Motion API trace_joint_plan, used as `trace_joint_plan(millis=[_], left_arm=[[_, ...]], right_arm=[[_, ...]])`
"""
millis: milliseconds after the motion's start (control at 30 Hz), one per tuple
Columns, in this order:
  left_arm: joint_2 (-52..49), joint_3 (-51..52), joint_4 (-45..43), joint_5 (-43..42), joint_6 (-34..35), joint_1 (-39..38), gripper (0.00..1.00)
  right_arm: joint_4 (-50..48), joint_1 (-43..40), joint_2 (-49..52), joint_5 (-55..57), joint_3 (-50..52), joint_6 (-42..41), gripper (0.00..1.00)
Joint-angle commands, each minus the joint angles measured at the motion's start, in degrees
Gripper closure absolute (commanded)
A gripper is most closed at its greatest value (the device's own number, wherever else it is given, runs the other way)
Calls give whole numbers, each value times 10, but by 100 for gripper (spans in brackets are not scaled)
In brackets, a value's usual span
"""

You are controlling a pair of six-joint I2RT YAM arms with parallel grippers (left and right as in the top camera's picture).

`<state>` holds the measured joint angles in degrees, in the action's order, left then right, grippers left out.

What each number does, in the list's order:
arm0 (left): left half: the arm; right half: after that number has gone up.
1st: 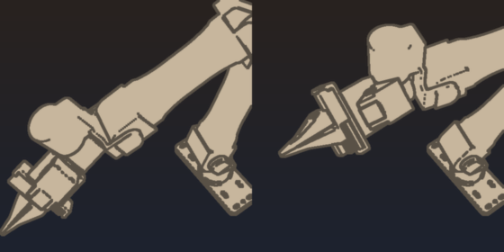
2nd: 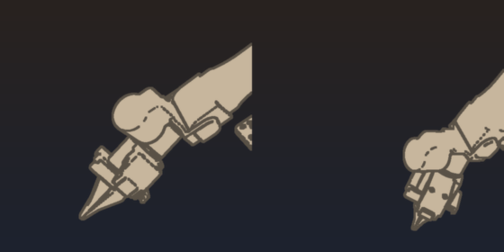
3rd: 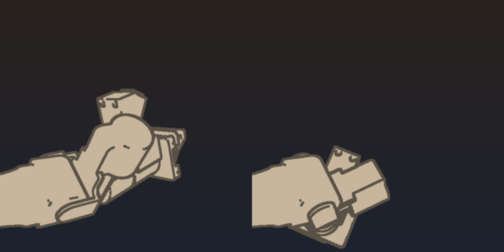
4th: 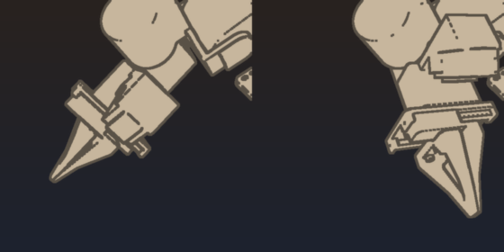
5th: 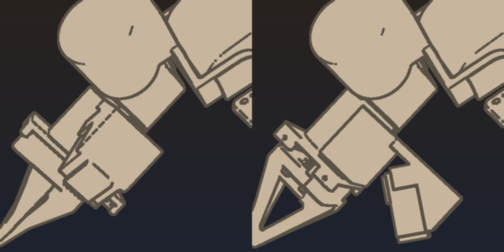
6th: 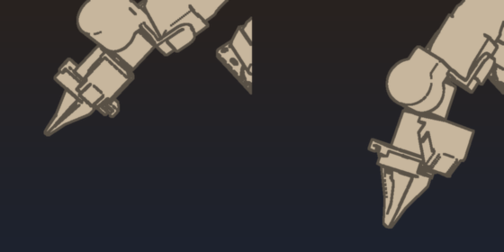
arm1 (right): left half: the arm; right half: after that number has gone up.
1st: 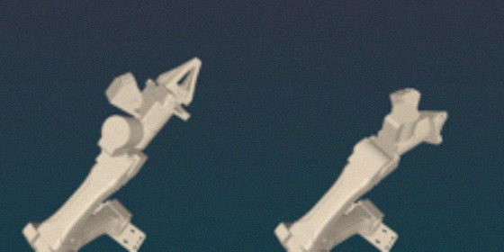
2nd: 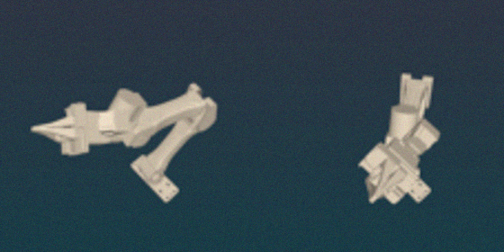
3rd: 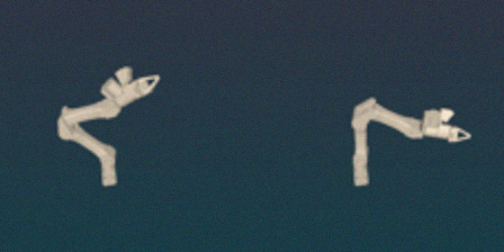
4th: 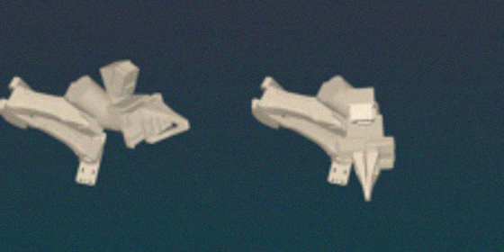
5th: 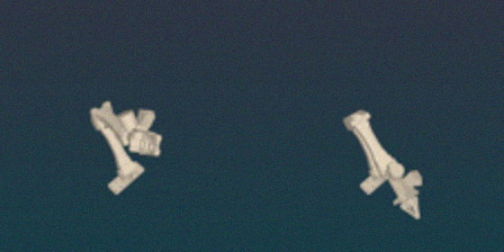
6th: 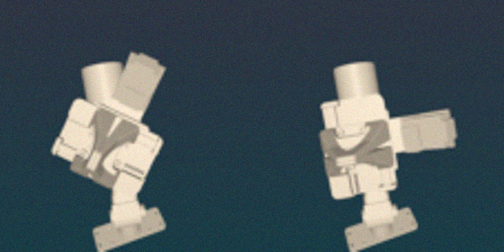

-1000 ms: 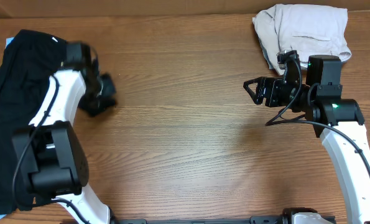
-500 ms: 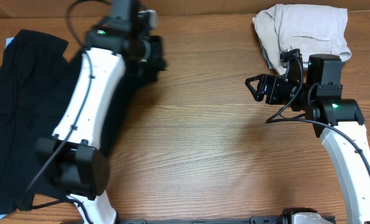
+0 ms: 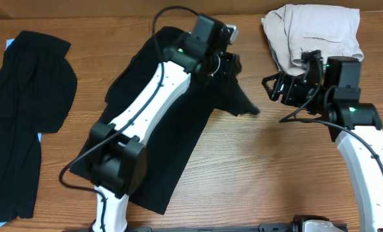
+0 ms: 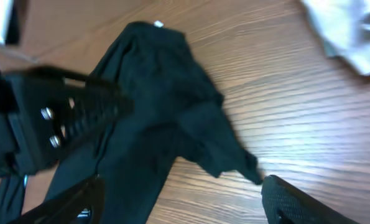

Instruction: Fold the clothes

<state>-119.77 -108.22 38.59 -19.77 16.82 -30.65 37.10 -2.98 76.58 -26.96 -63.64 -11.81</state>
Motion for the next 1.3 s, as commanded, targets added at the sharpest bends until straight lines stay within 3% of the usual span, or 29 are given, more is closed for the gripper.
trace_joint_plan(millis=[0,67,200,333,467,767,900,1133,1267], left_arm=[[-4,-11,2,5,0,7,15],[1,-19,16,14,-10,20,0],[8,-52,98,39,-42,68,0],[8,-71,210,57,-119,155,0],[5,-70,266,94,-137,224,0],[-6,-70,324,117,-189,304,0],[-25,-67,338,167,-190,310,9],[-64,-66,340,224,-185,315,7],[-79,-66,331,240,-197,325,0]], right_arm=[[1,-17,-1,4,-5,-9,14],[1,-17,0,4,-5,-9,14],[1,-15,0,3,-5,-9,14],[0,-2,0,4,-5,-9,14],[-9,27,8,4,-4,-9,14],[-67,108,89,4,-5,-33,14],[-121,145,132,4,-5,-39,14],[-161,183,161,22,-5,-61,14],[-163,203,182,47,-4,-61,14]])
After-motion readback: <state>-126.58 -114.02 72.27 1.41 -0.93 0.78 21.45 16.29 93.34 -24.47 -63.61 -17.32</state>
